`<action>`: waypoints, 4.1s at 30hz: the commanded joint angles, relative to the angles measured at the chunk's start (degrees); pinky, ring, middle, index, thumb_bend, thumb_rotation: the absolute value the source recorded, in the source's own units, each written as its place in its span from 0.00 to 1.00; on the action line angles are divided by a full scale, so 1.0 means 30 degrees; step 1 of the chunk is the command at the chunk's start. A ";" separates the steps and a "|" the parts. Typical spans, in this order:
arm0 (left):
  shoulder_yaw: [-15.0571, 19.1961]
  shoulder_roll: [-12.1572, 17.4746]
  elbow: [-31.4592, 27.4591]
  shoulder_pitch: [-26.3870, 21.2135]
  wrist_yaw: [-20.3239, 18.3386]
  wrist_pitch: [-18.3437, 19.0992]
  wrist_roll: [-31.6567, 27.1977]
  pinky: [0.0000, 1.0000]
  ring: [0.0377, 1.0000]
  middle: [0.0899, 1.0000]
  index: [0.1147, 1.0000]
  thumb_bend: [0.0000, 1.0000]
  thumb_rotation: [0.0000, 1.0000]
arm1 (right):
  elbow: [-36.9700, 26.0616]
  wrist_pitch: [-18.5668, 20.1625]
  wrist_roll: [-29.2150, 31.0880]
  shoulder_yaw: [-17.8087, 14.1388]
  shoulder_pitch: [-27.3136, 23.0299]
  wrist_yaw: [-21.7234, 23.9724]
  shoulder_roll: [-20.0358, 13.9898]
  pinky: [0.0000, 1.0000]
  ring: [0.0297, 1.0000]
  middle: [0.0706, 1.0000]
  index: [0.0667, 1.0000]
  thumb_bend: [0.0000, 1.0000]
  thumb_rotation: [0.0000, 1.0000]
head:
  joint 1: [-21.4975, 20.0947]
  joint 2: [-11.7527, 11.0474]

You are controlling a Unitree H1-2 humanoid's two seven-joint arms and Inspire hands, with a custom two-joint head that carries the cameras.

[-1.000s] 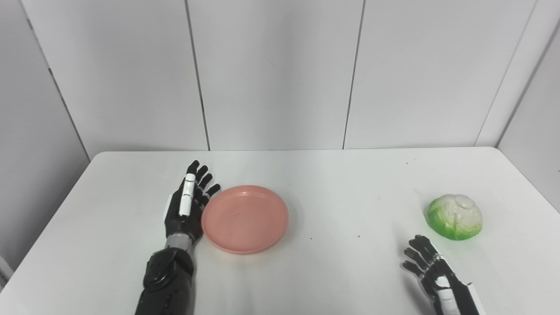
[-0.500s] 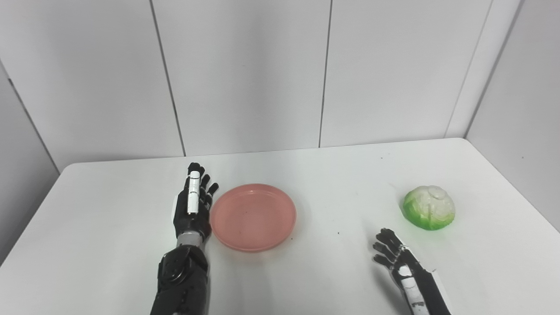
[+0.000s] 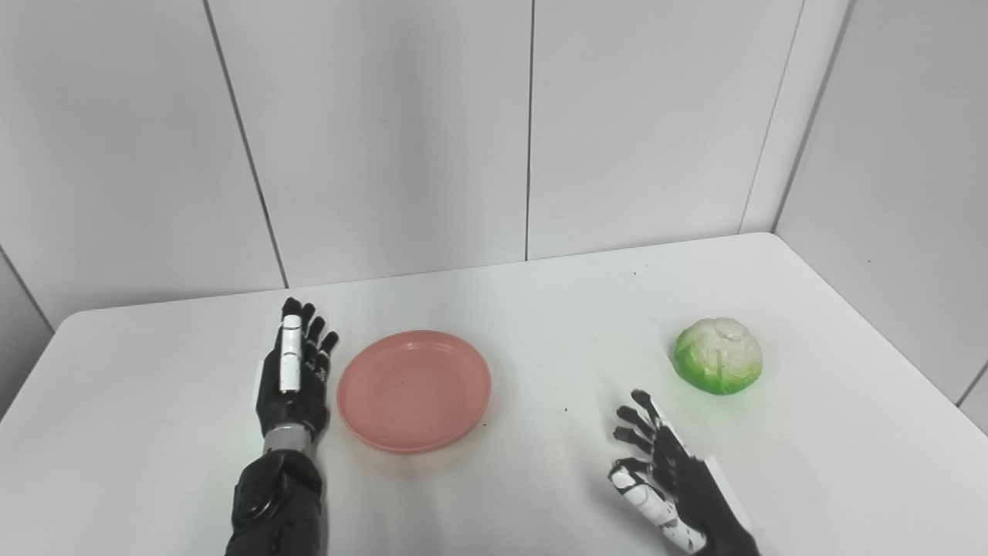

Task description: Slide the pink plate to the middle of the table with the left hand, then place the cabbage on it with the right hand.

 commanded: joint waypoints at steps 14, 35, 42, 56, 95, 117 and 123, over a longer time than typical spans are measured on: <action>0.0403 0.0058 0.2513 -0.0804 -0.0823 -0.0821 -0.0604 0.96 0.97 0.97 0.93 0.67 0.69 | -0.2744 0.6041 -1.1179 0.0048 -0.8809 0.9673 -0.8205 0.64 0.88 0.94 0.92 1.00 0.67 | -0.0949 -0.0725; 0.0655 0.0423 0.2804 -0.0779 -0.1338 -0.1003 -0.0444 0.96 0.98 0.95 0.93 0.68 0.69 | 0.7073 0.5016 -1.6810 0.4543 -1.5004 1.5931 -1.0474 0.64 0.84 0.89 0.85 1.00 0.51 | -0.0975 -0.0696; 0.0517 0.0450 0.2838 -0.0698 -0.1268 -0.1195 -0.0243 0.95 0.97 0.94 0.93 0.68 0.70 | 0.9152 0.4684 -1.6423 0.5005 -1.5844 1.5728 -1.0191 0.59 0.82 0.89 0.84 1.00 0.43 | -0.0921 -0.0581; 0.0504 0.0517 0.2791 -0.0489 -0.1428 -0.1083 -0.0329 0.98 0.98 0.96 0.96 0.66 0.71 | 0.9843 0.4935 -1.5597 0.5099 -1.6244 1.6473 -1.0359 0.66 0.89 0.95 0.88 1.00 0.47 | -0.0824 -0.0494; 0.0458 0.0460 0.1547 0.0065 -0.1392 -0.0207 -0.0401 0.94 0.98 0.95 0.94 0.67 0.70 | 1.2474 0.5564 -1.5381 0.4937 -1.5716 1.5965 -1.0251 0.62 0.88 0.97 0.87 1.00 0.51 | -0.0618 0.0131; 0.0266 0.0531 0.0652 0.0217 -0.0974 0.0480 -0.0291 0.94 0.97 0.96 0.94 0.68 0.69 | 1.2297 0.5644 -1.2430 0.4866 -1.5051 1.4627 -1.0400 0.23 0.29 0.43 0.61 0.59 0.01 | -0.0489 0.0348; 0.0204 0.0506 0.0699 0.0189 -0.0988 0.0455 -0.0270 0.92 0.98 0.95 0.96 0.67 0.69 | 1.2328 0.5633 -1.2276 0.5251 -1.5236 1.5126 -1.0707 0.21 0.29 0.44 0.60 0.57 0.00 | -0.0403 0.0378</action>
